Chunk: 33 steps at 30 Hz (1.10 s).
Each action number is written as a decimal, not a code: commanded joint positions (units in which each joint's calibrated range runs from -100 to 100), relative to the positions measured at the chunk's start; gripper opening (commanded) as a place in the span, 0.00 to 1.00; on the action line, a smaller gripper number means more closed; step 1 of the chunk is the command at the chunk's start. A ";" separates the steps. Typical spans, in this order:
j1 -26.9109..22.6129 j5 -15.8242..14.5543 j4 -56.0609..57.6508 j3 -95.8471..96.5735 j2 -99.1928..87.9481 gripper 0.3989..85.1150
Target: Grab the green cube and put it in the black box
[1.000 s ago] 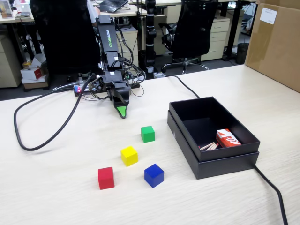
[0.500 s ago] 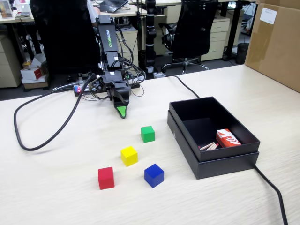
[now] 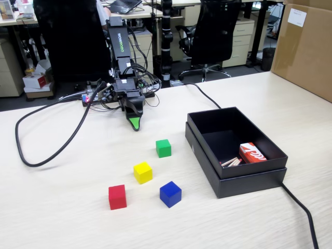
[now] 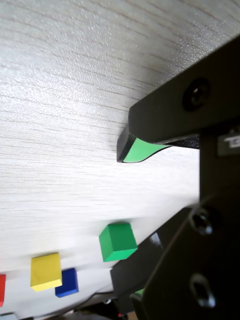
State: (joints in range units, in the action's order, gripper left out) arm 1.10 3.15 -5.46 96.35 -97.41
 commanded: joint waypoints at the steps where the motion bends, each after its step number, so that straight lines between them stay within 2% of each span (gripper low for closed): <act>1: 0.00 0.29 2.22 0.48 0.05 0.58; 33: 0.34 -0.10 2.22 0.48 -0.18 0.58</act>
State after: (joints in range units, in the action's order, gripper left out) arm 1.25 3.15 -5.46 96.35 -97.41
